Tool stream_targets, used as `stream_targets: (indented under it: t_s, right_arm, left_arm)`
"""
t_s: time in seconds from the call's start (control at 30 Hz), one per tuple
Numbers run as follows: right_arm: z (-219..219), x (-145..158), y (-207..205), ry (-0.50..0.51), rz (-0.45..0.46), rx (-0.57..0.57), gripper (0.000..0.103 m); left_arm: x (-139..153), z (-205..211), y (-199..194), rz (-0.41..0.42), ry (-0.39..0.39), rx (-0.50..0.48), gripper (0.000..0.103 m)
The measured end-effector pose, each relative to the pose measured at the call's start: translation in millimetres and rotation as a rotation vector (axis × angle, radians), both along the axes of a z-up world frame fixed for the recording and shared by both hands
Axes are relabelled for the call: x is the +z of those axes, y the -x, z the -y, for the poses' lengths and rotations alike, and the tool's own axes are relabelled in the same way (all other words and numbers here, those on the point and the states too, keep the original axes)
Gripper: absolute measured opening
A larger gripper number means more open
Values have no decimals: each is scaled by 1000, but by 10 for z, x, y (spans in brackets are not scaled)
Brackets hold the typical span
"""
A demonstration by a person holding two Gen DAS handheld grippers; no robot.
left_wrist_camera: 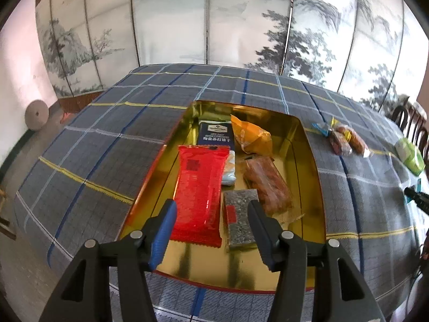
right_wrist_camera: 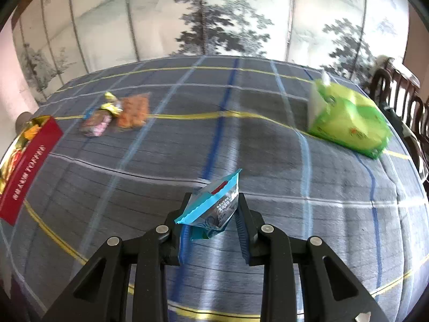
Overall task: Organize snacks
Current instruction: 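Carry the blue candy over the gold tin and open the right tool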
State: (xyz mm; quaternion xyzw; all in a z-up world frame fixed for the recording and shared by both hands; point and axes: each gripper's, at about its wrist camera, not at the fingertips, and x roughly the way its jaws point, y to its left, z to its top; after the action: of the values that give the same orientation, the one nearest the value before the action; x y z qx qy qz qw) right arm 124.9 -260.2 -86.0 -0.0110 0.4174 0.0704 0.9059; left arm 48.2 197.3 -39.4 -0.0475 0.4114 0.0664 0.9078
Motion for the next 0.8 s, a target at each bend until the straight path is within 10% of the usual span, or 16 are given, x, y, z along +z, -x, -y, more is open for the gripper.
stream_targets:
  t_s: [0.8]
  right_arm:
    - [-2233,669,-89,-197,40,467,28]
  left_arm:
    - [170,-95,225,26,19,5,56]
